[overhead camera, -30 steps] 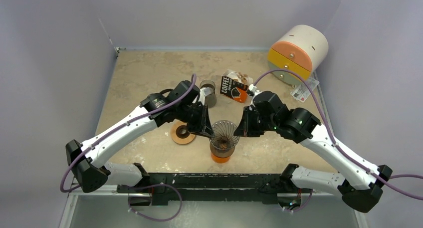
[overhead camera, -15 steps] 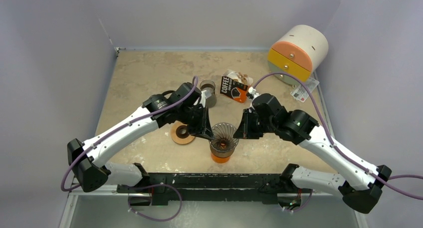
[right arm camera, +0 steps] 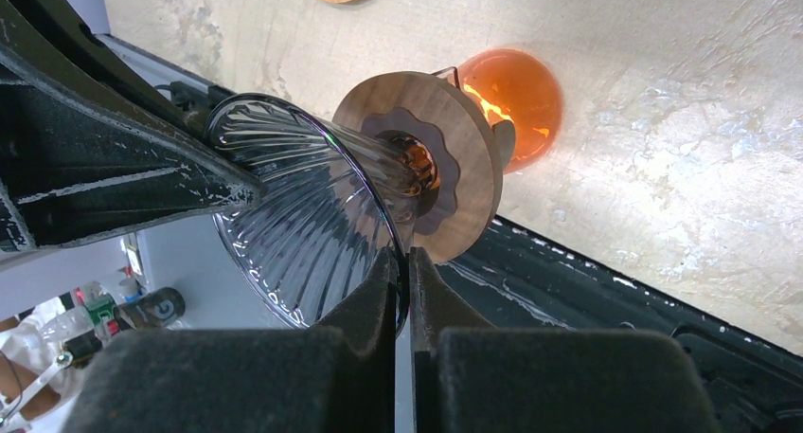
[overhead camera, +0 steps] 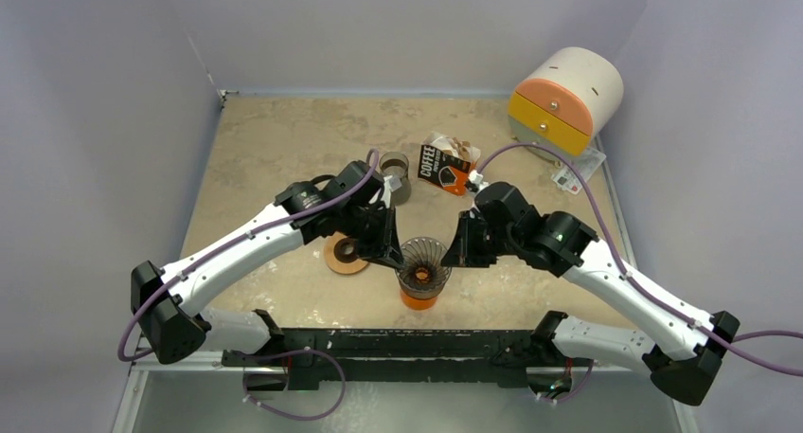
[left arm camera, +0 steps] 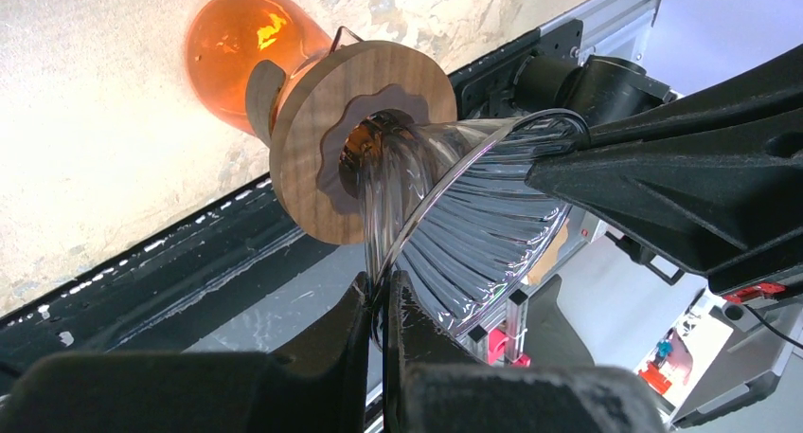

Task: Place the coffee filter in the dripper
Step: Place the coffee dripper in the dripper holder, then move the coffee filter holder to the center of the board.

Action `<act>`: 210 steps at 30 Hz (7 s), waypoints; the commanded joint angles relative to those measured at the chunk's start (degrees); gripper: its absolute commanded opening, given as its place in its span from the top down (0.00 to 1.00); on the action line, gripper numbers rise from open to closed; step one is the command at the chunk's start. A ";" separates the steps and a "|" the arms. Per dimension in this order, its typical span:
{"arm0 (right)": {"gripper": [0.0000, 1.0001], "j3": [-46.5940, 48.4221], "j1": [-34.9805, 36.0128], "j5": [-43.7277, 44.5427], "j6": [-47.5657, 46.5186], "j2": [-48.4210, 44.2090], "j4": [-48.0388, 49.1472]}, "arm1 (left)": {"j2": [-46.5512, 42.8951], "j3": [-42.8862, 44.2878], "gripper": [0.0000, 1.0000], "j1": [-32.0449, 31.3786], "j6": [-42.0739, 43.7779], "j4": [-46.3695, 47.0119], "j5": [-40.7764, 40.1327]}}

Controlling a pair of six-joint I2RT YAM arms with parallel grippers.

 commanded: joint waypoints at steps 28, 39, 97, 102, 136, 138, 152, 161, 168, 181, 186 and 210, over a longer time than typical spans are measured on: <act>1.00 -11.31 -0.20 3.38 -1.19 1.35 -2.58 | 3.75 -5.71 1.00 0.17 3.89 -1.22 -0.17; 1.00 -12.10 -0.20 3.13 -1.96 3.15 -1.94 | 4.52 -8.64 1.00 0.78 4.63 -0.06 -0.01; 0.53 7.89 -0.20 4.88 -3.30 2.41 -5.82 | 5.45 13.32 0.54 1.54 12.82 -12.32 -4.67; 0.51 14.47 -0.20 10.56 -7.87 3.28 -8.94 | 5.23 18.81 0.45 2.31 16.51 -14.79 -8.64; 0.37 37.28 -18.19 14.35 -48.42 31.08 0.91 | -14.86 -2.73 0.22 3.34 34.63 6.66 -49.02; 0.33 37.66 -19.36 14.69 -48.84 32.59 1.45 | -15.55 -4.15 0.22 3.38 34.85 7.38 -49.24; 0.49 37.78 -24.32 5.80 -53.31 40.82 3.28 | -15.94 -7.30 0.22 3.36 35.05 7.79 -48.01; 0.58 38.59 -24.96 5.56 -53.68 46.01 2.25 | -15.33 -7.21 0.22 3.42 35.29 7.43 -48.81; 0.59 39.18 -25.07 7.39 -54.09 47.23 2.25 | -15.21 -7.21 0.22 3.42 35.31 7.34 -49.25; 0.59 41.44 -25.18 9.21 -54.65 49.41 2.39 | -14.45 -7.24 0.22 3.37 35.31 7.34 -49.11; 0.61 42.04 -25.27 8.32 -54.48 50.52 2.44 | -14.25 -7.21 0.22 3.41 35.31 7.34 -49.12; 0.78 40.78 -25.34 6.07 -54.03 51.94 1.95 | -14.16 -7.30 0.22 3.41 35.40 7.25 -49.22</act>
